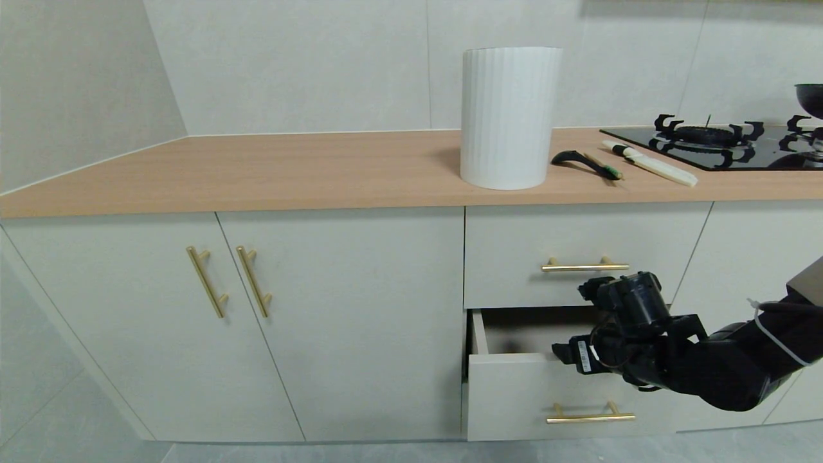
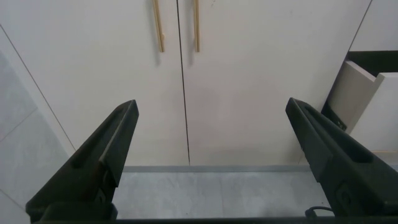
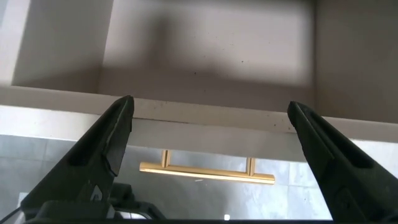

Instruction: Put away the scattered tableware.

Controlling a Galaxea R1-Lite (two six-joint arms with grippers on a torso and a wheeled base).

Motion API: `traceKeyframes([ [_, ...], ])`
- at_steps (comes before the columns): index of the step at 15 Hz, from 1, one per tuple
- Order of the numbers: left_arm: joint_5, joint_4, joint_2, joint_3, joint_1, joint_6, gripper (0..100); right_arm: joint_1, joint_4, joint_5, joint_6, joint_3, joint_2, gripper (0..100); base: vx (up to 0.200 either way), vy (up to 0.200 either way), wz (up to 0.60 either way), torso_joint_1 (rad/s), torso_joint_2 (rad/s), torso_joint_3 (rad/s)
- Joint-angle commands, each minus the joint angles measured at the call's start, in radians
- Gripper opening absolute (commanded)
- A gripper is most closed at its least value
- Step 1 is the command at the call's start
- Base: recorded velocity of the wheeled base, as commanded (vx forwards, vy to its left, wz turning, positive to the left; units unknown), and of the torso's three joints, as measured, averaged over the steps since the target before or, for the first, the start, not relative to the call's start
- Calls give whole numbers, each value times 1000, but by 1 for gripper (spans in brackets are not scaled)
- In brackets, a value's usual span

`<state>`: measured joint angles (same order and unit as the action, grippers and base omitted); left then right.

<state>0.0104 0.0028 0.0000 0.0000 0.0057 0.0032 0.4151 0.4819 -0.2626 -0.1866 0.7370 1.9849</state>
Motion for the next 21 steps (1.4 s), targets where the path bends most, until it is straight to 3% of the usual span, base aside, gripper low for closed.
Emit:
traceKeyframes([
  [1, 0, 0, 0, 0, 0, 0, 100, 1, -5, 0, 3, -4, -5, 100, 0, 0, 0, 0, 0, 0],
  [10, 0, 0, 0, 0, 0, 0, 100, 31, -167, 16, 7, -1, -77, 100, 0, 0, 0, 0, 0, 0],
  [21, 0, -1, 0, 0, 0, -2, 100, 151, -589, 55, 128, -5, -222, 100, 0, 0, 0, 0, 0, 0],
])
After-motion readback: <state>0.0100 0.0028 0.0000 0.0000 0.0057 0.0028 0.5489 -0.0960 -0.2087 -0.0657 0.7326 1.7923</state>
